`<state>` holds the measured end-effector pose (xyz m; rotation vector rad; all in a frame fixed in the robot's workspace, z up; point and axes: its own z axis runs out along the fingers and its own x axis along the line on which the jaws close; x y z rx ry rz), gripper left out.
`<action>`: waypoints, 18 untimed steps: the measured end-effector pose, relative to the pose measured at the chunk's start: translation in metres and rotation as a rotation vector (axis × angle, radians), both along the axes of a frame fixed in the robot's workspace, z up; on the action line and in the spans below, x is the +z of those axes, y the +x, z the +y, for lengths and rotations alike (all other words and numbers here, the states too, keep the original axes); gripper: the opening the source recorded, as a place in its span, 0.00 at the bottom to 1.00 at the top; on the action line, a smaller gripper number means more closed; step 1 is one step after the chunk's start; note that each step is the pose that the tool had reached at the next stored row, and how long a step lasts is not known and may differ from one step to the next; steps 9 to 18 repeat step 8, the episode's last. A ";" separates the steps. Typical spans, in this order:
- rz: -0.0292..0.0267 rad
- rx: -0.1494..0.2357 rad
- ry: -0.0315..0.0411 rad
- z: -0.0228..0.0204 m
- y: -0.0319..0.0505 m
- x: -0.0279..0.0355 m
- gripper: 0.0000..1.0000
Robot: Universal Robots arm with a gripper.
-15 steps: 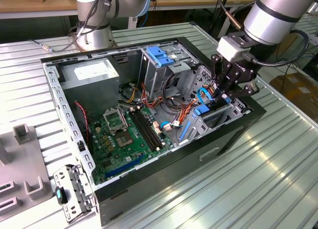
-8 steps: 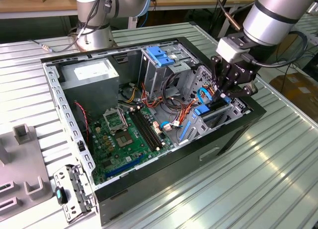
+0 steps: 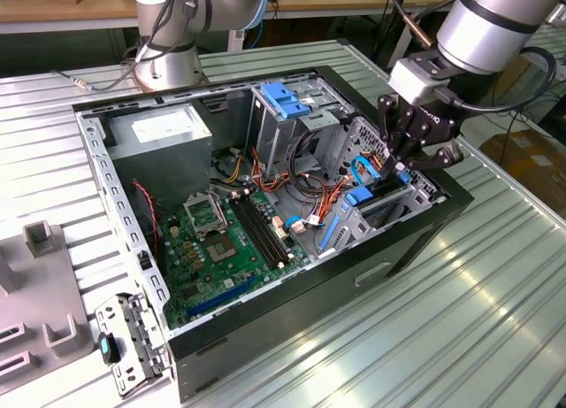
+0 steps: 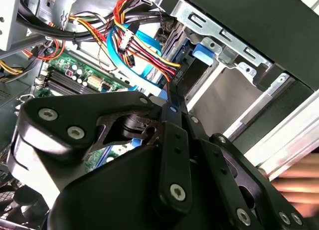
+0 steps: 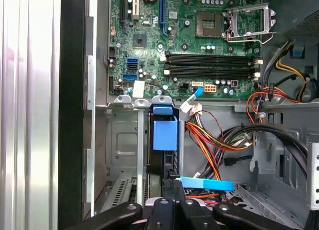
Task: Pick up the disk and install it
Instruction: 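Insert the second disk wire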
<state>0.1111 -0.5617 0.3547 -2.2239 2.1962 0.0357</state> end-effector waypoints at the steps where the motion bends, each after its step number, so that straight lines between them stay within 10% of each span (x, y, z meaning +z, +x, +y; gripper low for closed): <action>1: 0.0000 0.000 0.0002 0.0000 0.0000 0.0000 0.11; 18: 0.0000 0.000 0.0000 0.0000 0.0000 0.0013 0.11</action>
